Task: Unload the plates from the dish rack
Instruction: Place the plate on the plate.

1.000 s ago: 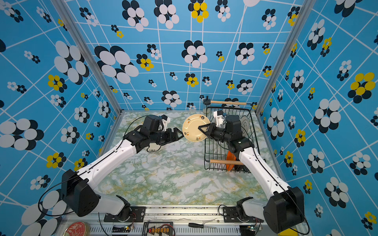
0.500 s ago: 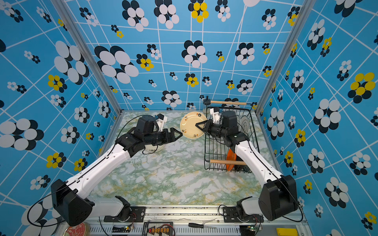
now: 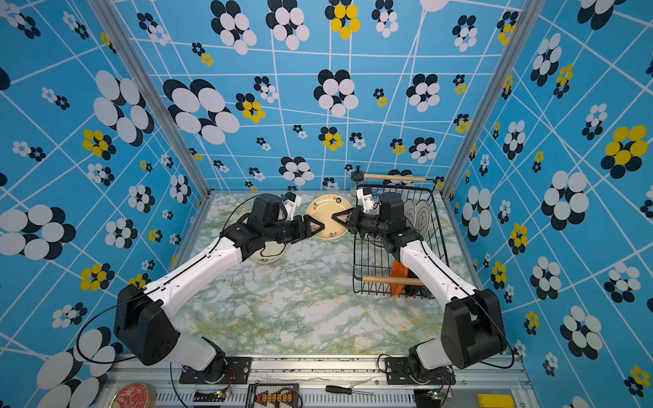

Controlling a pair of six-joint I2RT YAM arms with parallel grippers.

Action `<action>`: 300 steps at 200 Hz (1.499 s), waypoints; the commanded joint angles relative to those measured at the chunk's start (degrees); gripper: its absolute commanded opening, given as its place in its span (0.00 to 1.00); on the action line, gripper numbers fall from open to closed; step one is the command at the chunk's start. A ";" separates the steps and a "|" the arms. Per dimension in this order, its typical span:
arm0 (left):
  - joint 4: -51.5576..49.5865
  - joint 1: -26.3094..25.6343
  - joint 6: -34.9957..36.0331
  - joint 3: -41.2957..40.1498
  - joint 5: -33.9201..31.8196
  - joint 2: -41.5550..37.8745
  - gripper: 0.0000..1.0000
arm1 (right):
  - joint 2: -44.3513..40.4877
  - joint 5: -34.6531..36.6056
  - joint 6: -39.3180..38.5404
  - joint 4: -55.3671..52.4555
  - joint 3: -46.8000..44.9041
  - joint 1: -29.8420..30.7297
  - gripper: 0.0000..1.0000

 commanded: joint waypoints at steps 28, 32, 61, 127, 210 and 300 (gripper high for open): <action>1.22 0.09 -1.23 0.53 0.94 0.82 0.47 | 1.23 -2.31 0.46 3.95 -0.74 0.84 0.17; 1.29 0.13 -1.24 0.43 1.03 0.78 0.46 | 1.43 -2.18 0.36 3.96 -0.70 0.92 0.17; 1.59 0.52 -1.25 -0.15 1.51 0.66 0.34 | 2.64 -1.86 0.08 3.48 -0.03 1.31 0.20; 0.66 1.99 -0.90 -1.51 2.03 0.19 0.15 | 5.25 -1.05 -1.39 1.59 2.87 2.77 0.40; -5.50 5.83 1.87 -1.24 1.16 -2.22 0.05 | 5.89 2.47 -4.39 -3.30 5.09 3.39 0.77; -16.89 23.43 4.19 -5.46 -2.46 -5.48 0.04 | 2.89 31.23 -22.74 -50.92 20.12 3.47 0.99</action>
